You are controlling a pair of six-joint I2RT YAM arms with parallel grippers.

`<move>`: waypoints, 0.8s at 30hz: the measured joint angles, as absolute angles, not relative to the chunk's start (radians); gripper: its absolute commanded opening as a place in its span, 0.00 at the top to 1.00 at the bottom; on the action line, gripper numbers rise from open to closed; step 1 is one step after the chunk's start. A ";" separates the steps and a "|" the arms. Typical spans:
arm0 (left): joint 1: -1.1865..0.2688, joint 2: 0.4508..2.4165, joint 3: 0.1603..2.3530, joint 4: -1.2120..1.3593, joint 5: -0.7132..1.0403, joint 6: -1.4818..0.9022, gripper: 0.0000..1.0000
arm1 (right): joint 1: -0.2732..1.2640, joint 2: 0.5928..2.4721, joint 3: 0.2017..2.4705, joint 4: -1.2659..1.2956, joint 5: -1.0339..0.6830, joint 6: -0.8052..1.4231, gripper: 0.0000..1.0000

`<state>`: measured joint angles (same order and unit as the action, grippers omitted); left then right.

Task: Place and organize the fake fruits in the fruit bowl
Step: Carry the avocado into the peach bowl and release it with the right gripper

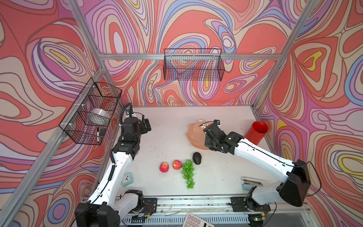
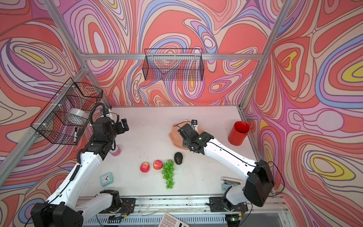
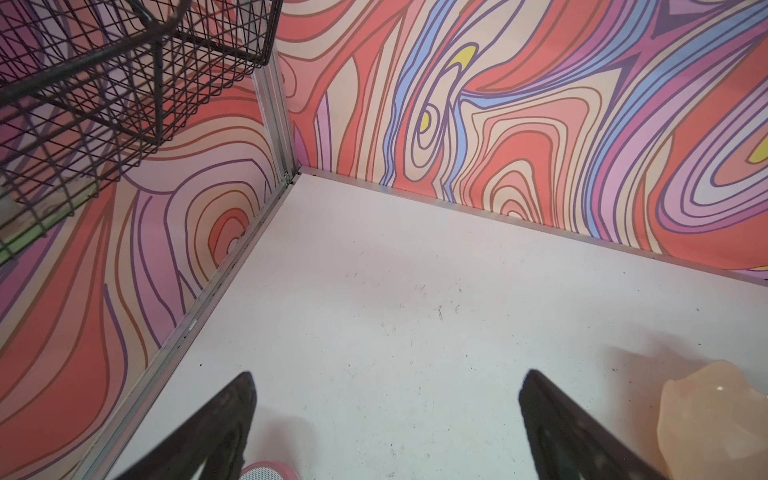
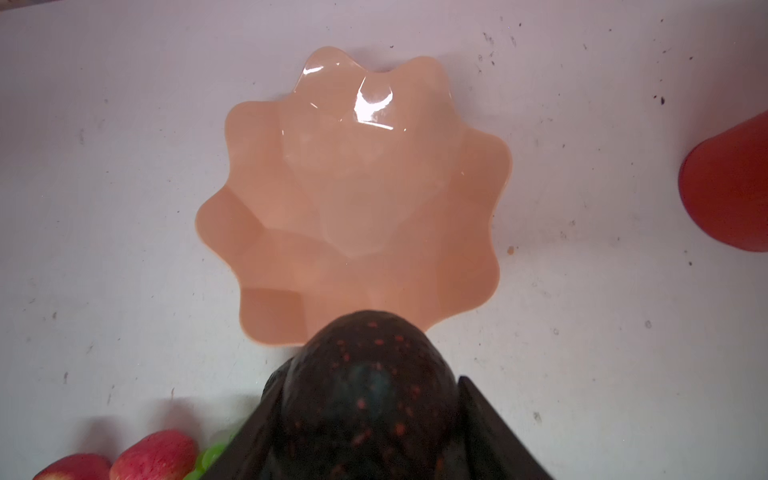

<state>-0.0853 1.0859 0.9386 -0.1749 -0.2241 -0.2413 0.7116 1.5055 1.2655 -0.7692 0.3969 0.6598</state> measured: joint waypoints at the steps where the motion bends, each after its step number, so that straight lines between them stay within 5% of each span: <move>1: -0.085 1.086 0.939 -0.178 -0.225 -0.241 0.02 | 0.690 1.562 1.303 -0.748 0.390 0.625 0.52; 11: -0.085 1.069 0.938 -0.191 -0.236 -0.241 0.02 | 0.585 1.979 1.552 -0.609 0.283 0.441 0.53; 24: -0.085 1.060 0.938 -0.191 -0.243 -0.240 0.01 | 0.550 2.119 1.588 -0.553 0.218 0.405 0.53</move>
<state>-0.0853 1.0599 0.9379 -0.1909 -0.2432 -0.2401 0.5503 2.1193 1.5875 -0.5529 0.2176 0.4049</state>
